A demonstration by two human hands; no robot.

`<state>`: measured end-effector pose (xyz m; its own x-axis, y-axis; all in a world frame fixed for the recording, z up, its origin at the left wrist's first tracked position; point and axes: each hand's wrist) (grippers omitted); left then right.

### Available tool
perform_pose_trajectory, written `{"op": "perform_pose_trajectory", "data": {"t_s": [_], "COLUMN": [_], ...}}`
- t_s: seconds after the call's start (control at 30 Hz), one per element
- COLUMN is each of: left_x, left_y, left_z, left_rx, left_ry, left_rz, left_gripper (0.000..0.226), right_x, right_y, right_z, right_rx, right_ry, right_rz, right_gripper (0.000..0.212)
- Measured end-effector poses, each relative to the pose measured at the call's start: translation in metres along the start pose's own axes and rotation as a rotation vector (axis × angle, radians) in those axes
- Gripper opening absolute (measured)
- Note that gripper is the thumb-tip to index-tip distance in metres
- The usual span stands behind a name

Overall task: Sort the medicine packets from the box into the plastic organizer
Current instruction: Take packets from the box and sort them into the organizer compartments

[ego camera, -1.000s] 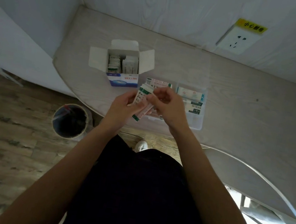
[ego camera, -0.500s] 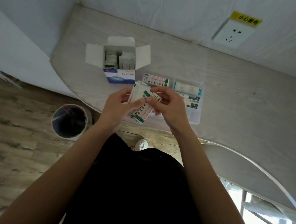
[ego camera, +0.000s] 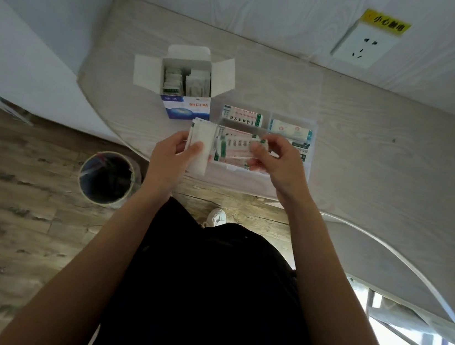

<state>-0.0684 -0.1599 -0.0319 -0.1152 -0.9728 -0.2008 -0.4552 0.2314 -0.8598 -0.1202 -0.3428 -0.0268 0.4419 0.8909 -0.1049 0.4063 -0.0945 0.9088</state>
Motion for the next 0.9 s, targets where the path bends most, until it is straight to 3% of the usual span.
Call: {"op": "perform_pose_trajectory", "data": {"t_s": [0.1,0.57,0.77,0.9], "left_x": [-0.01,-0.011,-0.013,-0.013], "left_y": [0.008,0.017,0.019,0.019], "left_z": [0.002,-0.002,-0.002,0.0], "left_rx": [-0.058,-0.058,-0.045,-0.045], "left_ry": [-0.024,-0.017,-0.004,0.02], "left_rz": [-0.045,-0.066,-0.062,-0.08], "left_gripper": [0.012,0.012,0.013,0.016], "right_x": [-0.009,0.02,0.02,0.032], "right_y": [-0.006,-0.03,-0.034,-0.021], "right_z": [0.005,0.019,0.025,0.023], "right_rx": [-0.069,-0.451,-0.845,-0.832], "right_ry": [-0.051,-0.128,-0.13,-0.005], "right_rz": [-0.092,-0.812,-1.308,-1.645], "right_gripper": [0.014,0.007,0.007,0.019]}}
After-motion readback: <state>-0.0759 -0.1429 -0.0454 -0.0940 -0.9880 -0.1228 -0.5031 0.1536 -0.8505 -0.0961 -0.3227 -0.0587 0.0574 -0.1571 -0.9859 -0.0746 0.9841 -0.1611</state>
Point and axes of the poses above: each hand's wrist, its own z-axis towards the middle knuckle, its own x-axis out of the palm, y = z × x, and after that the axes turned 8 degrees about -y, right-handed
